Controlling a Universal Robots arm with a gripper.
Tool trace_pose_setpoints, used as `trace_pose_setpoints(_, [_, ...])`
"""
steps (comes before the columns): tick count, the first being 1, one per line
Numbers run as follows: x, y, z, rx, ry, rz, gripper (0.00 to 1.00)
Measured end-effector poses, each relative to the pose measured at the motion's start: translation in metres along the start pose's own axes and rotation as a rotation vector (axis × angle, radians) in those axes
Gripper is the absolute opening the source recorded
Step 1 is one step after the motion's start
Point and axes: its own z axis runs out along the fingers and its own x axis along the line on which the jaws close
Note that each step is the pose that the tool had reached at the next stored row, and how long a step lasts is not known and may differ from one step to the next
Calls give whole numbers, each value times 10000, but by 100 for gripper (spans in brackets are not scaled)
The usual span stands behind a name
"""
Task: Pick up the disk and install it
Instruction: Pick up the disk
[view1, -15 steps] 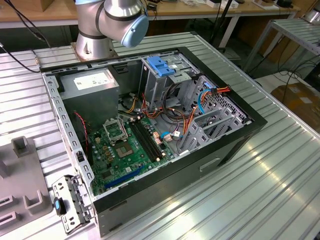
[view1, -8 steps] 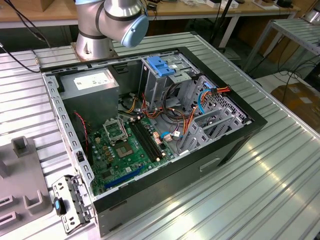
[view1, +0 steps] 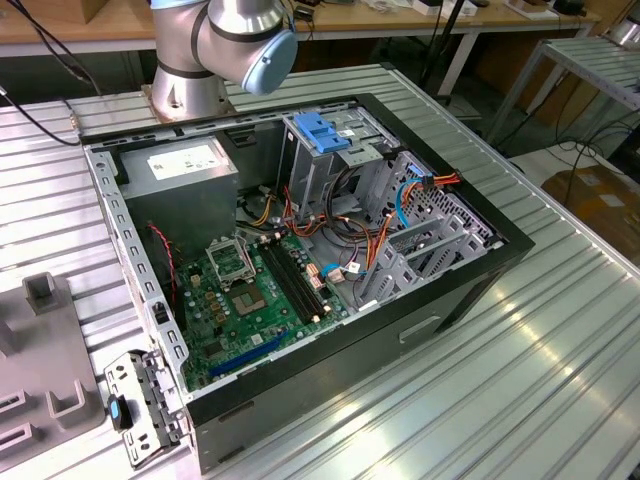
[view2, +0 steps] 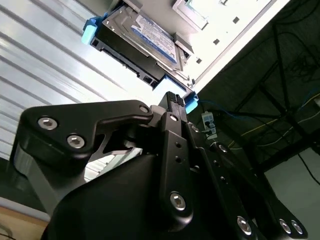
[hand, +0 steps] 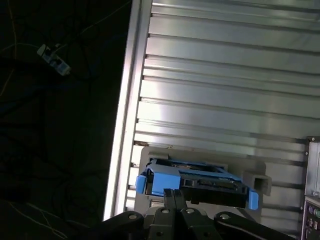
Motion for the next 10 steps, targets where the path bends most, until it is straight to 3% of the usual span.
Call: trace_pose_setpoints(10, [0, 0, 0, 68, 69, -1656, 11])
